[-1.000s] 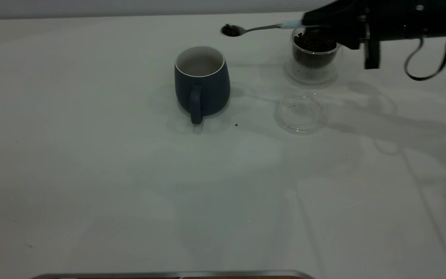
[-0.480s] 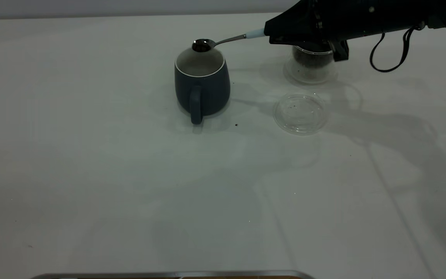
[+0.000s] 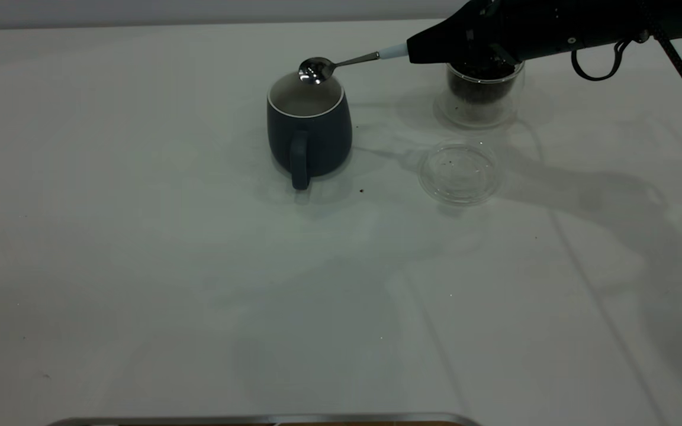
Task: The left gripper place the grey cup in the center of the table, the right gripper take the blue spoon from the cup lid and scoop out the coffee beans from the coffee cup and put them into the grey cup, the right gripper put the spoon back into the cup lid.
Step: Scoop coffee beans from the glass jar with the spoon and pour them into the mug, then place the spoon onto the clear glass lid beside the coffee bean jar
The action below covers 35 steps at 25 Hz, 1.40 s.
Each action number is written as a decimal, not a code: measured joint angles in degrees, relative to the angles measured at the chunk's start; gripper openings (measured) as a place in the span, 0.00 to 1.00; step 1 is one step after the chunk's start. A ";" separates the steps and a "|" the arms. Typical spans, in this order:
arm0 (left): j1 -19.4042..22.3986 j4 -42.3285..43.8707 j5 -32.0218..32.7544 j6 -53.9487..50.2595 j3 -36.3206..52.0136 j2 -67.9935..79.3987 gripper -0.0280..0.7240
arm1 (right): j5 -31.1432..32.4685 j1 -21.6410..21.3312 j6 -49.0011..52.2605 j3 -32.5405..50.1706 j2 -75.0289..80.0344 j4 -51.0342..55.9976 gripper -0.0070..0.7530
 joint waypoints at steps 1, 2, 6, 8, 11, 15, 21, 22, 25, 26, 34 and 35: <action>0.00 0.00 0.00 0.00 0.00 0.00 0.79 | 0.74 -0.12 3.15 0.00 0.00 -0.05 0.15; 0.00 0.00 0.00 0.00 0.00 0.00 0.79 | 1.72 -0.31 7.38 0.00 -0.18 -0.30 0.15; 0.00 0.00 0.00 0.00 0.00 0.00 0.79 | 9.24 -2.70 24.21 1.38 -3.22 -4.13 0.15; 0.00 0.00 0.00 0.00 0.00 0.00 0.79 | 11.14 -4.71 29.73 4.86 -6.26 -4.58 0.15; 0.00 0.00 0.00 0.00 0.00 0.00 0.79 | 11.72 -9.34 33.65 12.95 -10.11 -2.28 0.15; 0.00 0.00 0.00 0.00 0.00 0.00 0.79 | 10.69 -15.62 35.47 22.06 -11.20 -0.34 0.15; 0.00 0.00 0.00 0.00 0.00 0.00 0.79 | 5.91 -21.08 35.94 27.80 -9.95 0.37 0.15; 0.00 0.00 0.00 -0.06 0.00 0.00 0.79 | 4.85 -21.46 36.48 27.85 -9.15 0.37 0.15; 0.00 0.00 0.00 -0.06 0.00 0.00 0.79 | 3.40 -22.17 37.36 27.22 -6.06 0.37 0.15; 0.00 0.00 0.00 -0.06 0.00 0.00 0.79 | 3.34 -22.17 37.41 26.66 -4.84 0.37 0.15; 0.00 0.00 0.00 -0.06 0.00 0.00 0.79 | 3.45 -22.17 37.57 20.40 2.99 0.42 0.15; 0.00 0.00 0.00 -0.06 0.00 0.00 0.79 | 3.52 -22.17 37.57 20.00 3.57 0.42 0.15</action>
